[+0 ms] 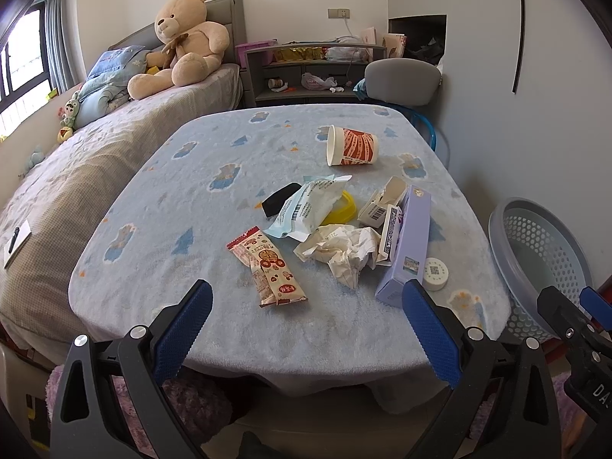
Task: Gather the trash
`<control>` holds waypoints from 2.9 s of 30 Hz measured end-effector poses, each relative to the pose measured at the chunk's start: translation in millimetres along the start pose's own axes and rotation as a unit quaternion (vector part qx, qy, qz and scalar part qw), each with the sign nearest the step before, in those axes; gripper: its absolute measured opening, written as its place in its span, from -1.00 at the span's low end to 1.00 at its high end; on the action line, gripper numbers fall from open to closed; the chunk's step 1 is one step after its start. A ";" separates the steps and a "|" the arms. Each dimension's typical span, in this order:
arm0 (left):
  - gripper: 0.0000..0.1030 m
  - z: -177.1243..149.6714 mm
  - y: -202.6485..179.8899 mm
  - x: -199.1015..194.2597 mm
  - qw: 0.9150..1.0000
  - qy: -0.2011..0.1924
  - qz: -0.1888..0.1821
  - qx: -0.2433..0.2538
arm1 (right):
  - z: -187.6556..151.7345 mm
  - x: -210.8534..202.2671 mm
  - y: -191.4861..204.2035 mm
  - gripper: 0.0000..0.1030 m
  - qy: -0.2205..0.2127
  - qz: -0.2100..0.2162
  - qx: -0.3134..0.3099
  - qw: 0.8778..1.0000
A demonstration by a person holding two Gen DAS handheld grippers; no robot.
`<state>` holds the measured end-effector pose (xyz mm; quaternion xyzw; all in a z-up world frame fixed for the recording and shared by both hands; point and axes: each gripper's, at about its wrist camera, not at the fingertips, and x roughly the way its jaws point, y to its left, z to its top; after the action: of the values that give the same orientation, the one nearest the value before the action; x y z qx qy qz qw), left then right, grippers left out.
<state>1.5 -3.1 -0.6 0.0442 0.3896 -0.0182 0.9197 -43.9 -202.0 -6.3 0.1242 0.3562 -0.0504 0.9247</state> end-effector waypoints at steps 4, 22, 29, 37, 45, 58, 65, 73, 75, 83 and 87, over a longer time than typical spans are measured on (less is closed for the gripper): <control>0.84 -0.8 0.6 -0.4 1.000 -0.001 0.000 -0.001 | 0.1 0.3 2.3 0.88 0.000 0.000 -0.003 1.000; 0.84 -0.5 2.9 -2.0 1.000 -0.002 -0.001 -0.003 | -1.2 -2.8 6.8 0.88 -0.002 0.005 -0.006 1.000; 0.84 -0.9 3.6 -2.4 1.000 -0.001 -0.002 -0.004 | -1.9 -4.3 6.7 0.88 -0.003 0.007 -0.010 1.000; 0.84 -5.6 14.2 2.7 1.000 0.009 0.004 -0.009 | -5.0 3.2 9.1 0.88 0.007 0.017 -0.016 1.000; 0.84 -20.4 36.4 24.9 0.999 0.034 0.023 -0.015 | -13.1 27.7 19.0 0.88 0.033 0.031 -0.038 0.998; 0.84 -23.2 73.9 63.0 0.996 0.062 0.050 -0.043 | -14.3 79.9 22.7 0.88 0.067 0.038 -0.045 0.996; 0.84 -21.2 74.6 69.8 0.996 0.064 0.048 -0.047 | -11.4 104.1 29.6 0.82 0.071 0.023 -0.064 0.995; 0.84 -19.5 73.2 74.5 0.996 0.064 0.038 -0.045 | -9.1 135.6 34.4 0.51 0.094 0.009 -0.079 0.992; 0.84 -19.0 73.3 75.9 0.996 0.066 0.035 -0.046 | -8.3 142.8 34.9 0.44 0.099 0.006 -0.082 0.992; 0.84 -13.3 72.4 82.1 0.996 0.065 0.039 -0.049 | -4.2 157.9 41.2 0.37 0.097 0.001 -0.098 0.991; 0.84 -11.4 72.5 83.9 0.996 0.065 0.039 -0.051 | -3.4 159.9 45.1 0.03 0.091 -0.003 -0.116 0.989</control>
<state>56.6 70.2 -63.9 0.0138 0.4469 0.0408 0.8935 80.6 -158.4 -107.4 0.0196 0.4426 0.0003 0.8965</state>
